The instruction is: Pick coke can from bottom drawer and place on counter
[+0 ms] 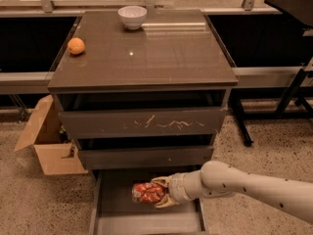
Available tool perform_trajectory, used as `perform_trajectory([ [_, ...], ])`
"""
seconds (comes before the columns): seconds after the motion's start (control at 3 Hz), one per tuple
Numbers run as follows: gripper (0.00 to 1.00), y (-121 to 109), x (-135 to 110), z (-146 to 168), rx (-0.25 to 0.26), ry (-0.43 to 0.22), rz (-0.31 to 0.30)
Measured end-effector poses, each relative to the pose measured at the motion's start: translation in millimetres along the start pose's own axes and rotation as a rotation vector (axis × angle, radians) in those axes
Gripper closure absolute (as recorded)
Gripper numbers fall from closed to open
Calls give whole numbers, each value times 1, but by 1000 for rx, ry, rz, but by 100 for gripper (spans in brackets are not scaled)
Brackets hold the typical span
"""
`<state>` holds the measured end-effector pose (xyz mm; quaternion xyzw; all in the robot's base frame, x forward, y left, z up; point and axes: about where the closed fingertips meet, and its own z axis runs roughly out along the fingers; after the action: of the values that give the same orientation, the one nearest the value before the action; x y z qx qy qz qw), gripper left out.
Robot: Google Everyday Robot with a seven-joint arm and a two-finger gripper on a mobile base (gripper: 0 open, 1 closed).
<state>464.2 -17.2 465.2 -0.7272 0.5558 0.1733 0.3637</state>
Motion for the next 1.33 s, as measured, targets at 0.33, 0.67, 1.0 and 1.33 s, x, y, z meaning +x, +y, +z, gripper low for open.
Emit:
perform_trajectory([
  [0.33,100,-6,-5,-12,-9,9,-20],
  [0.67,100,-16,-16,-45,-43,38,-58],
  [1.0,100,-24,-39,-92,-86,72,-116],
  [1.33,100,-35,-60,-135,-87,120,-163],
])
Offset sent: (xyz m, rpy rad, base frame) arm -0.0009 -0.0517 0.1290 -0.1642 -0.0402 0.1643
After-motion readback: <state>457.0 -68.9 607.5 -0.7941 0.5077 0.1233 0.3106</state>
